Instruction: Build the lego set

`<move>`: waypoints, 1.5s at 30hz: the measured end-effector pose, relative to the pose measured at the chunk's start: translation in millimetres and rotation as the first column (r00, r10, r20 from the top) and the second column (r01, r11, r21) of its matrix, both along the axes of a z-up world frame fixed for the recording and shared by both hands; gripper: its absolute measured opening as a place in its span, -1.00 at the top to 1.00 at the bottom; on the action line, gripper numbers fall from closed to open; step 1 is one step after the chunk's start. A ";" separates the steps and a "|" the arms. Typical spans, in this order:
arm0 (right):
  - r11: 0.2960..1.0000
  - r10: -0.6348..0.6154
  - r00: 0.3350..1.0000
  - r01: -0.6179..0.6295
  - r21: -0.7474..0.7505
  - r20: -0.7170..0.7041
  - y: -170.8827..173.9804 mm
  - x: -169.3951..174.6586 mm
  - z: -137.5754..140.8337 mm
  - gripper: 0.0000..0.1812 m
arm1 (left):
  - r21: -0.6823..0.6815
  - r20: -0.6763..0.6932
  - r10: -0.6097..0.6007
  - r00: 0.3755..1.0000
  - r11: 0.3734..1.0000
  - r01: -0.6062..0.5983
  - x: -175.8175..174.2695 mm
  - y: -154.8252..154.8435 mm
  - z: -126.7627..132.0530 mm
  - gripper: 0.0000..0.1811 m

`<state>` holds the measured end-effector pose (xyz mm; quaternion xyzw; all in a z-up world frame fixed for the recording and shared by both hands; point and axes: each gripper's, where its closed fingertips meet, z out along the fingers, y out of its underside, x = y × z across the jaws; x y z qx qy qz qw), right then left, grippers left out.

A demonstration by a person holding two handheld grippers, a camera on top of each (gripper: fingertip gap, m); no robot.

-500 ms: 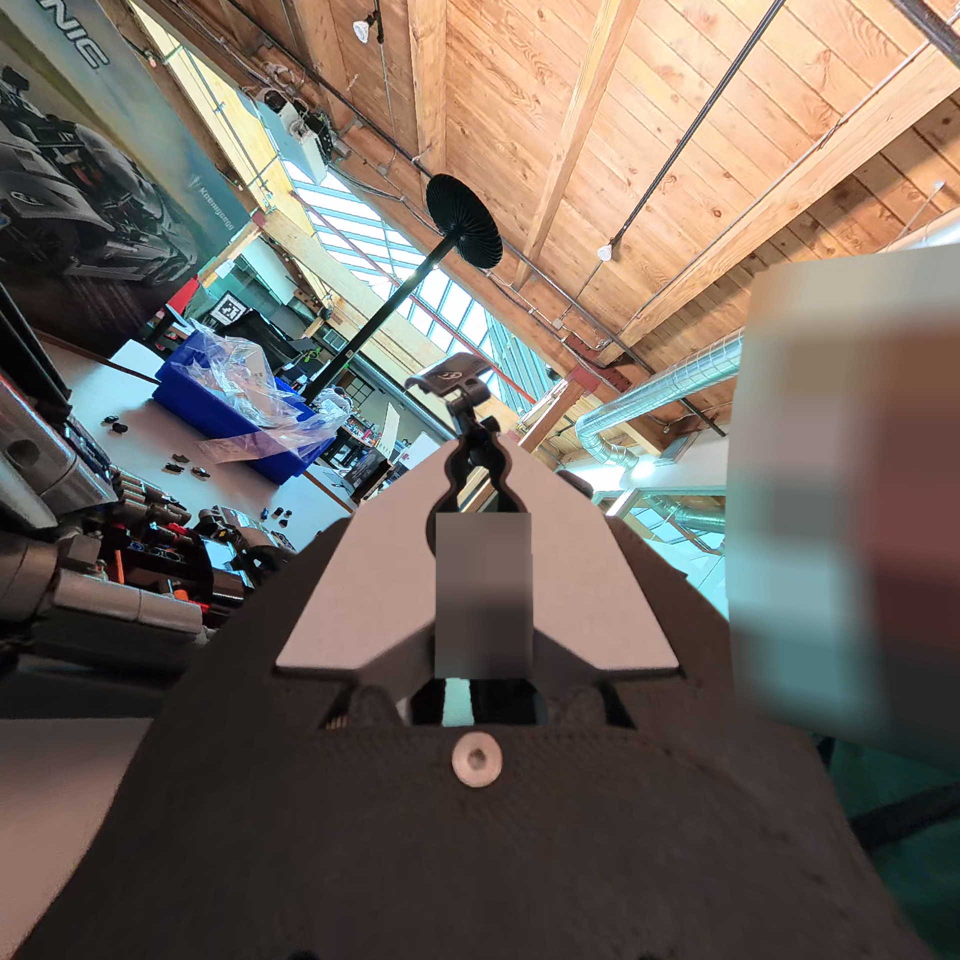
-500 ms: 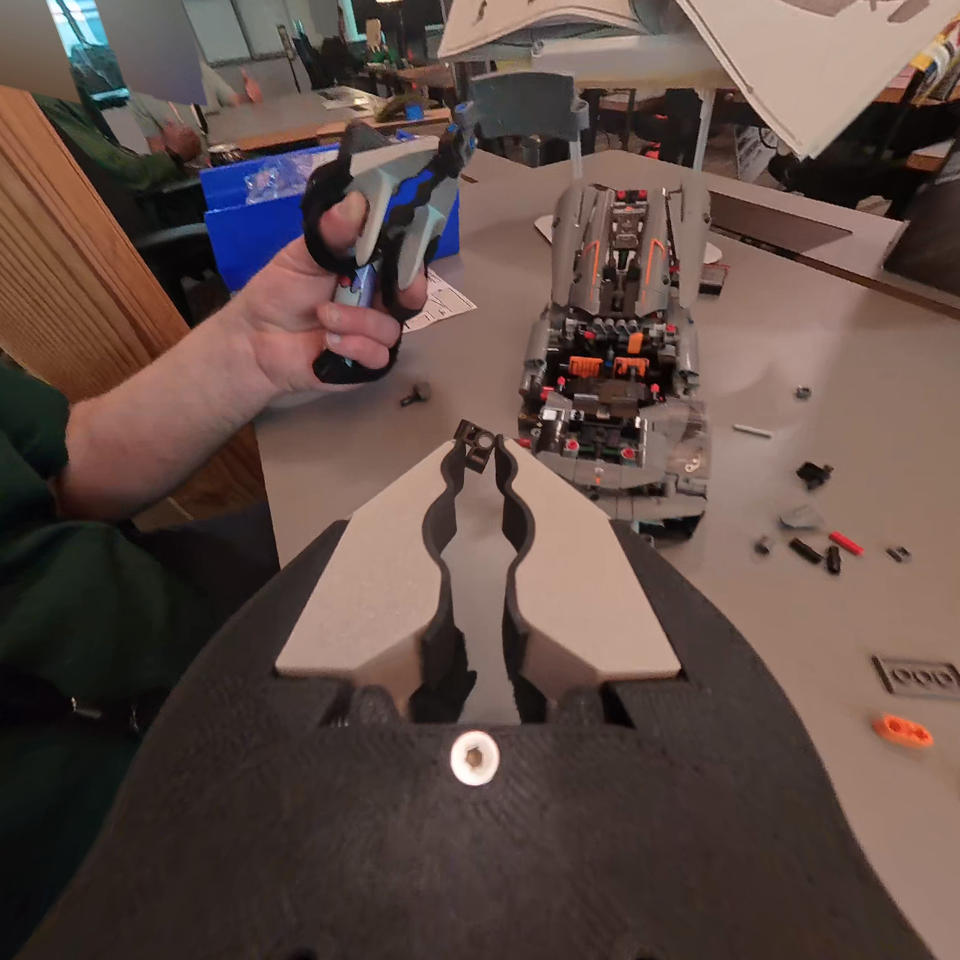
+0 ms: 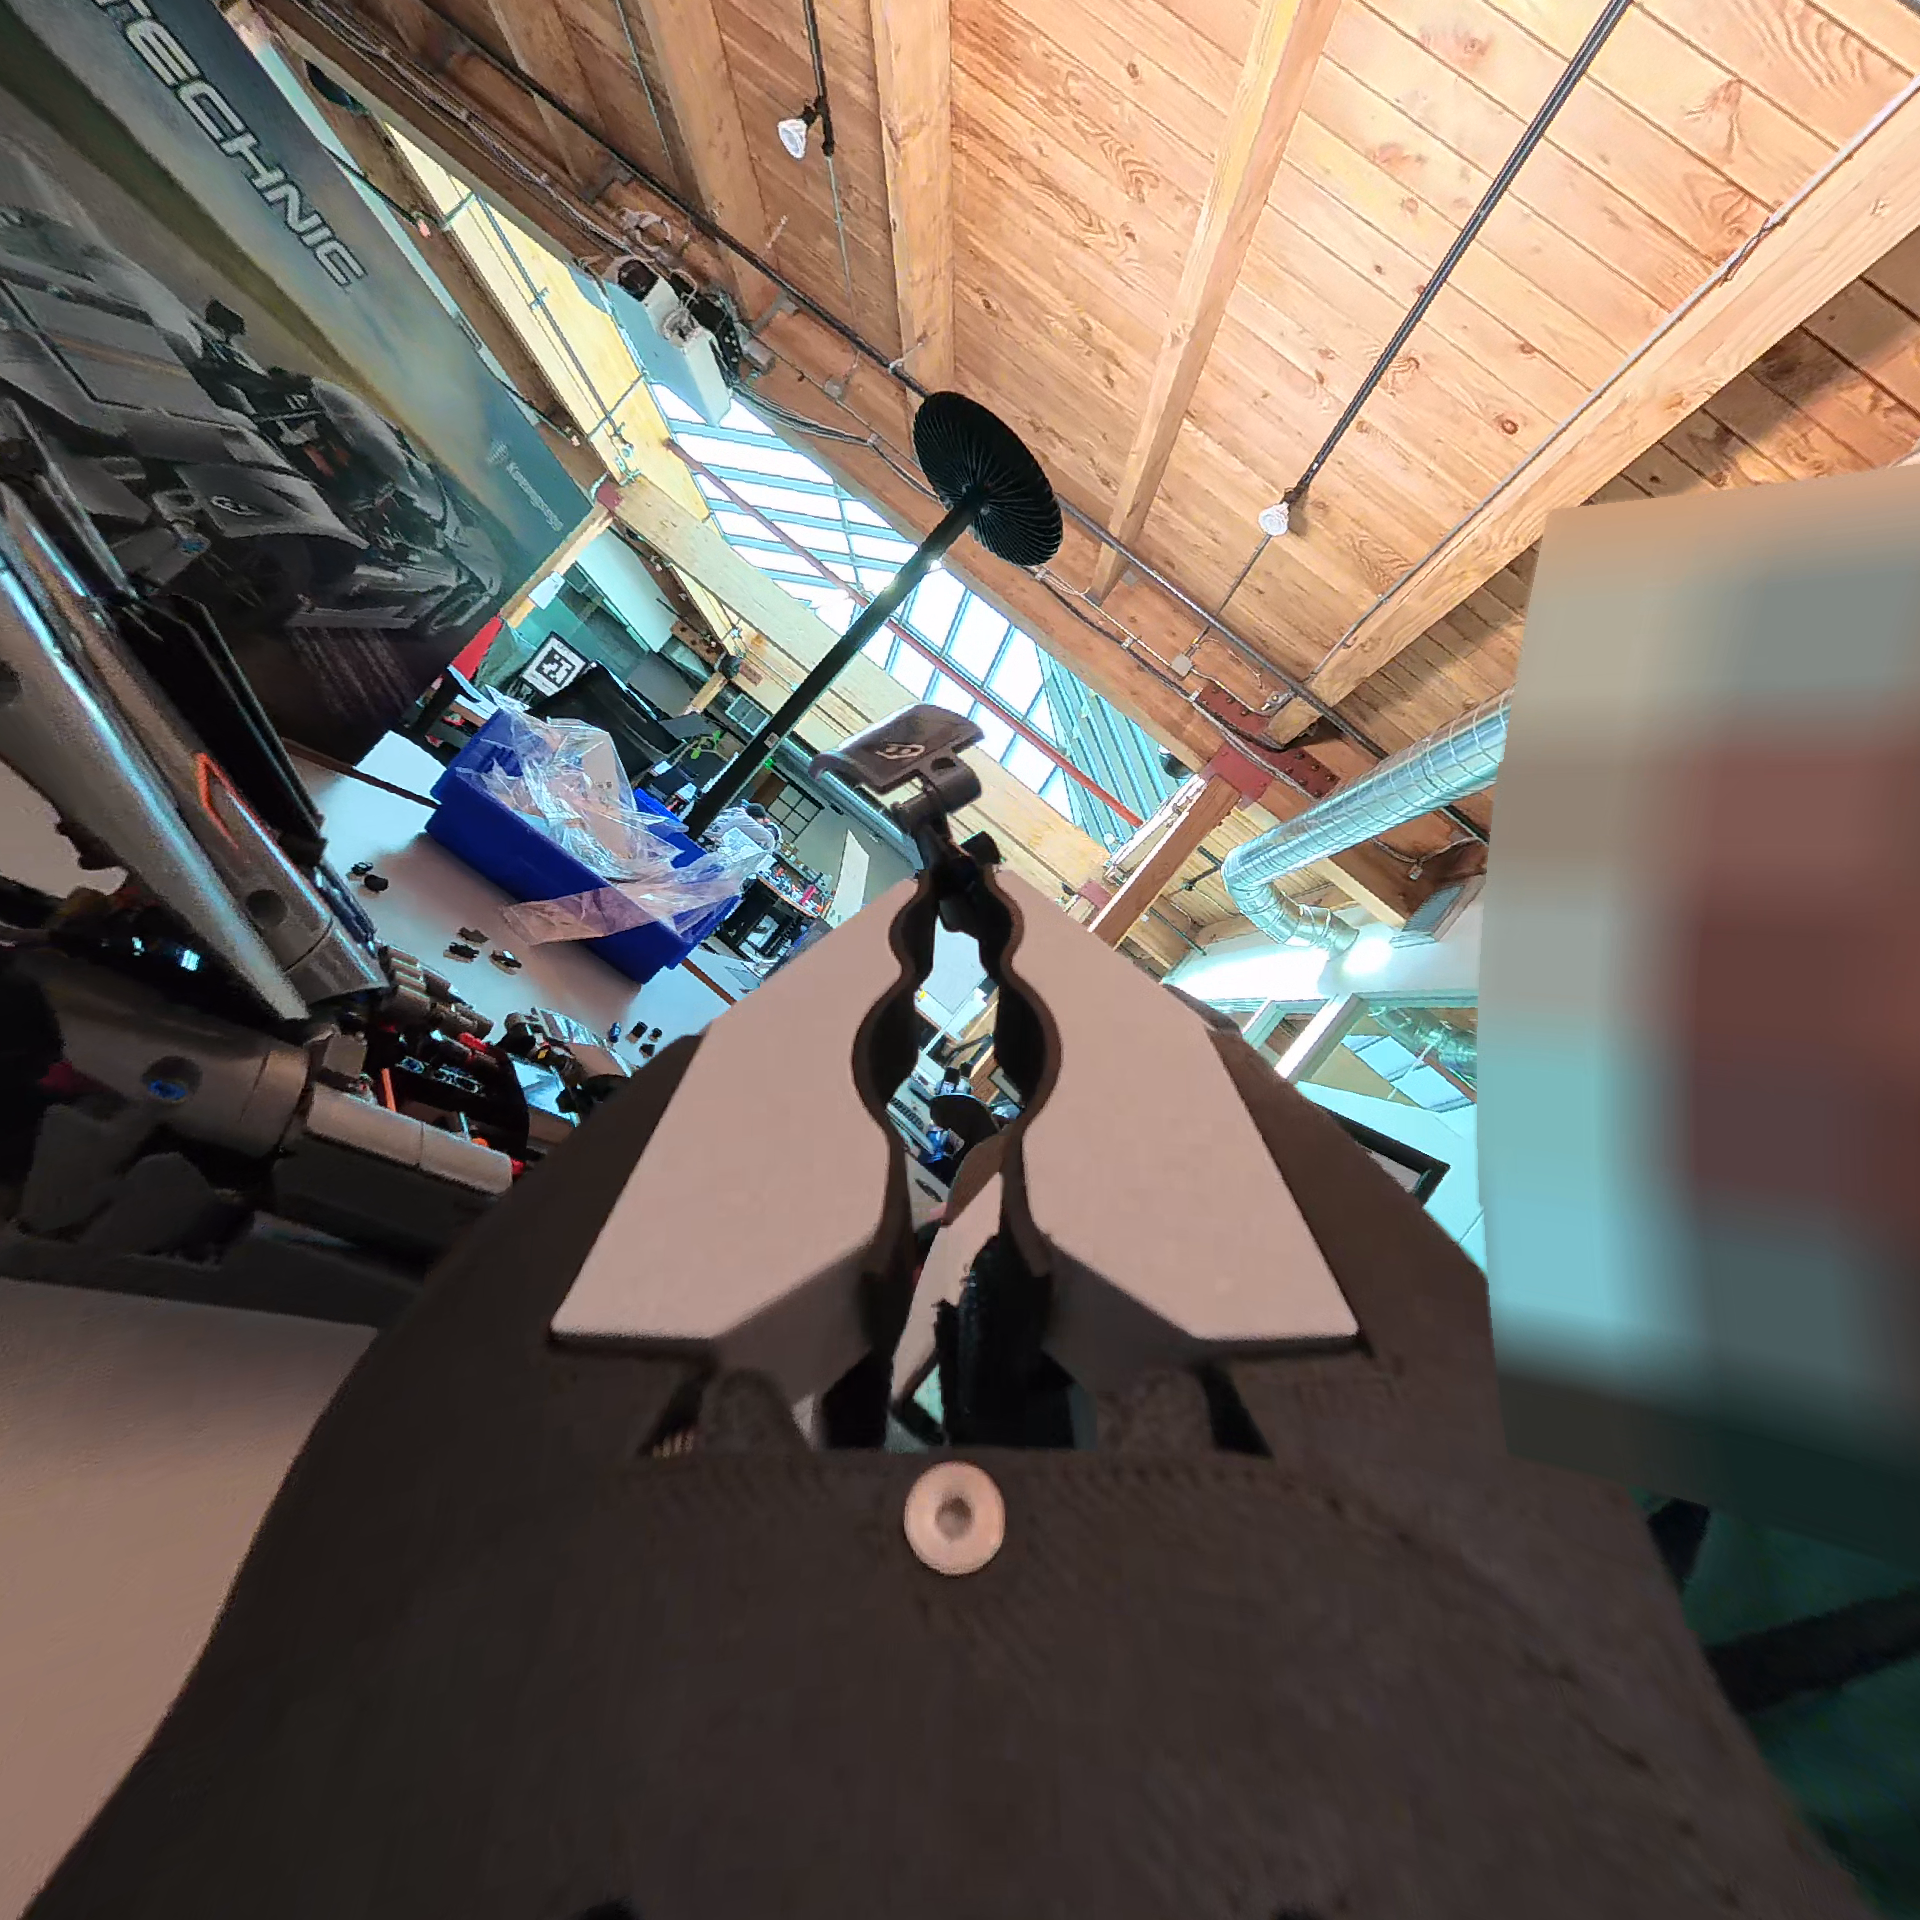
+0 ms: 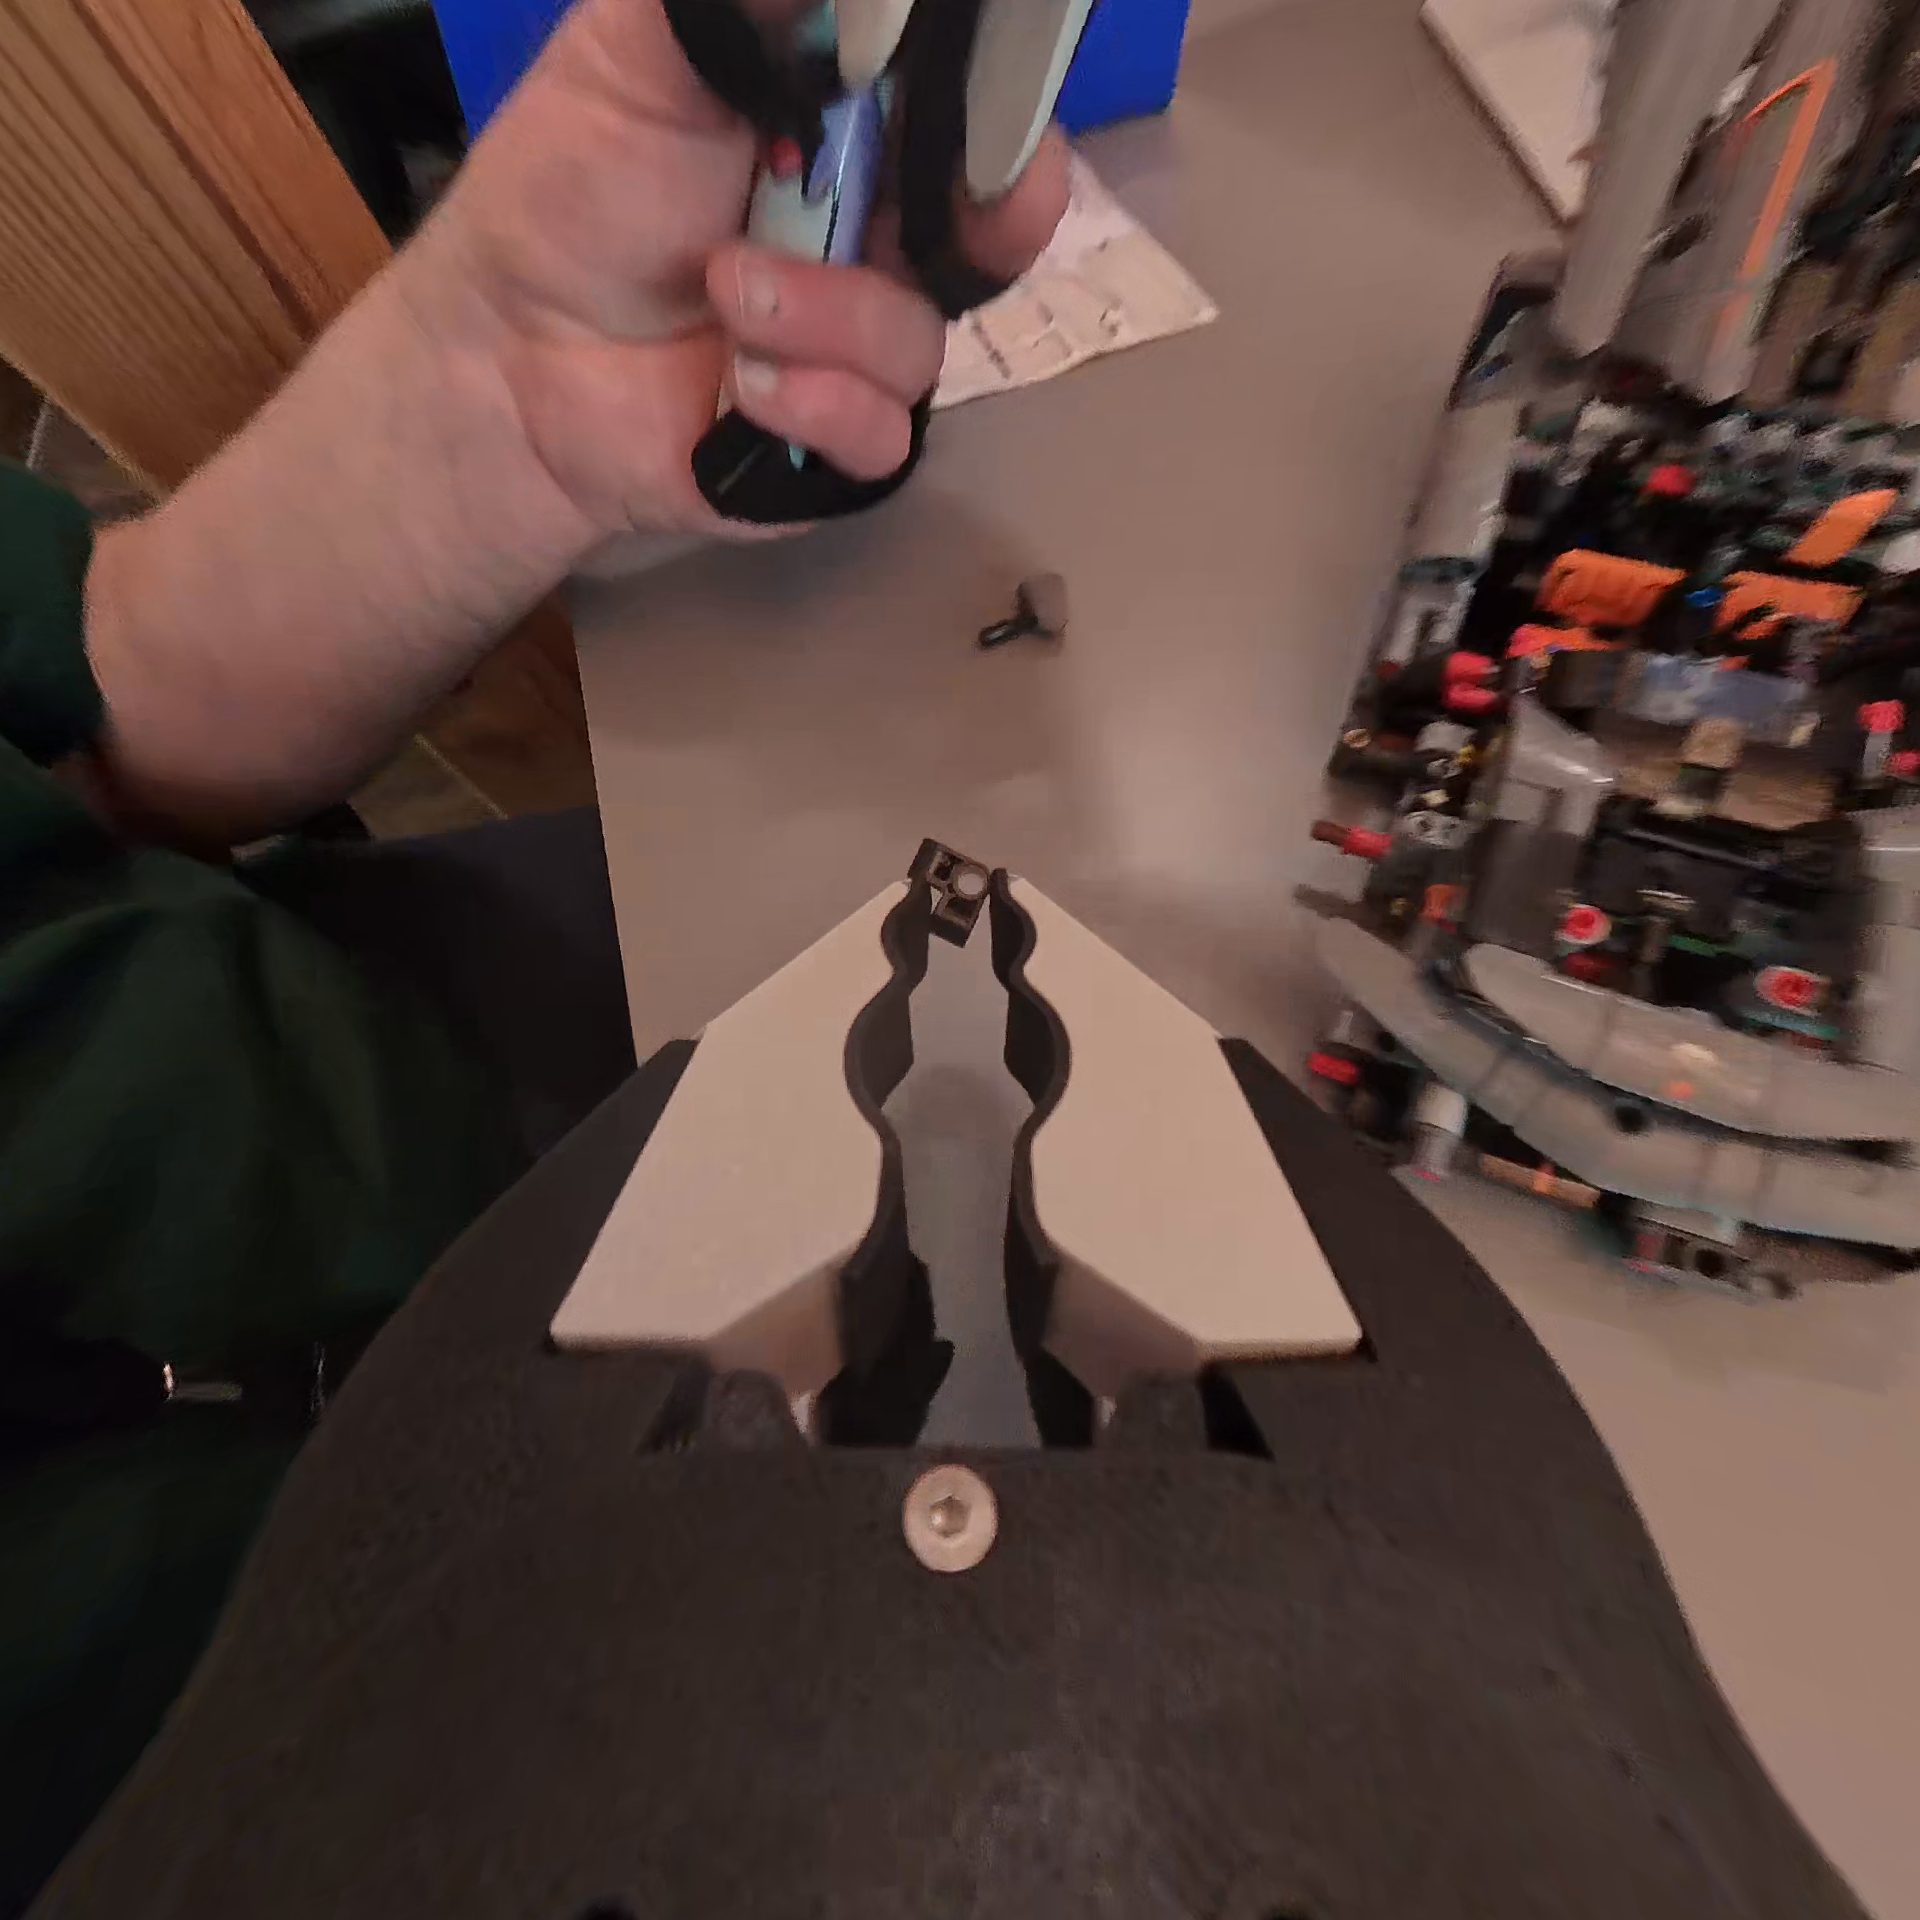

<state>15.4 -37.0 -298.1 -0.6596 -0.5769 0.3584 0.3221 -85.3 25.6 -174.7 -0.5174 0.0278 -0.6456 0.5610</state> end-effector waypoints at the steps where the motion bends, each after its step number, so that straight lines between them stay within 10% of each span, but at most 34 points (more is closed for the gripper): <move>1: 1.000 0.012 0.999 -0.012 -0.004 0.037 -3.7 -3.4 -8.5 0.89 | -0.002 0.000 0.005 1.000 1.000 -0.005 -2.2 -0.8 -0.9 0.95; 15: 0.999 0.045 0.985 -0.042 -0.023 0.168 -15.9 -9.7 -32.9 0.77 | -0.015 0.043 -0.023 0.999 1.000 0.023 -8.0 -6.3 -7.3 0.94; 28: 0.958 -0.049 0.918 0.154 0.240 -0.394 38.7 -59.4 117.0 0.74 | 0.033 0.135 -0.106 0.985 0.994 0.102 6.0 -15.7 2.7 0.94; 40: 0.898 -0.068 0.905 0.239 0.369 -0.420 43.5 -74.5 127.6 0.92 | 0.074 0.141 -0.163 0.976 0.985 0.154 27.1 -19.2 5.5 0.94; 45: 0.744 -0.018 0.925 0.265 0.614 -0.379 39.8 -64.4 133.6 0.92 | 0.069 0.067 -0.117 0.991 0.991 0.112 22.0 -15.8 4.7 0.85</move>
